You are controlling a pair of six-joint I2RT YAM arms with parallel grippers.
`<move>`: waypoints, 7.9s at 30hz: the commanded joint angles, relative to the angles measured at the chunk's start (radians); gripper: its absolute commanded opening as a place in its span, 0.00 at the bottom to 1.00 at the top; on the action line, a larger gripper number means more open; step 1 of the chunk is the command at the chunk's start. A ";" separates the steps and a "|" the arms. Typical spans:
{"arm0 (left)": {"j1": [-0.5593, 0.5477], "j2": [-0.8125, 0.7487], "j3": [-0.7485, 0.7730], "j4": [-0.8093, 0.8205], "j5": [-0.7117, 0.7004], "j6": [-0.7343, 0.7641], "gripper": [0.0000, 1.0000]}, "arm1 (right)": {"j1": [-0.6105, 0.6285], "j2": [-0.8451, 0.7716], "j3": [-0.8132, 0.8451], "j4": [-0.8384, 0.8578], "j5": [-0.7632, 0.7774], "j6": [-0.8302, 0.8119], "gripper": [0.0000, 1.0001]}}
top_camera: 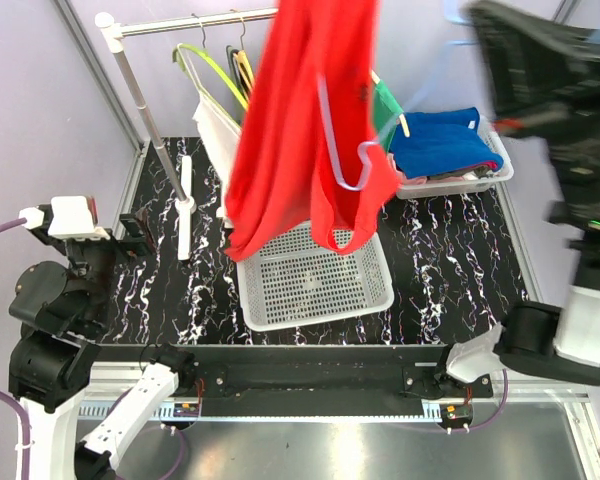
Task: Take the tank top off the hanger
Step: Pick up the hanger from the clothesline, then remove the tank top from the hanger.
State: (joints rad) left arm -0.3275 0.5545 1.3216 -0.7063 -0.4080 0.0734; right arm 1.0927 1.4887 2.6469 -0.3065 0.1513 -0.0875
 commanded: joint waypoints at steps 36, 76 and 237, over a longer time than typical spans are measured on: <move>-0.001 0.275 0.318 0.044 0.564 -0.017 0.99 | 0.003 -0.220 -0.488 -0.399 0.081 0.081 0.00; -0.077 0.429 0.058 0.094 1.476 0.088 0.88 | 0.003 -0.190 -0.659 -0.664 -0.295 0.031 0.00; -0.085 0.193 -0.209 0.010 1.119 0.317 0.84 | 0.004 -0.321 -0.846 -0.908 0.051 -0.057 0.00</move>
State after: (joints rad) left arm -0.4122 0.7952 1.2320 -0.7322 0.9207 0.2966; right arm 1.0927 1.1492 1.6966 -1.0927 0.1764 -0.2256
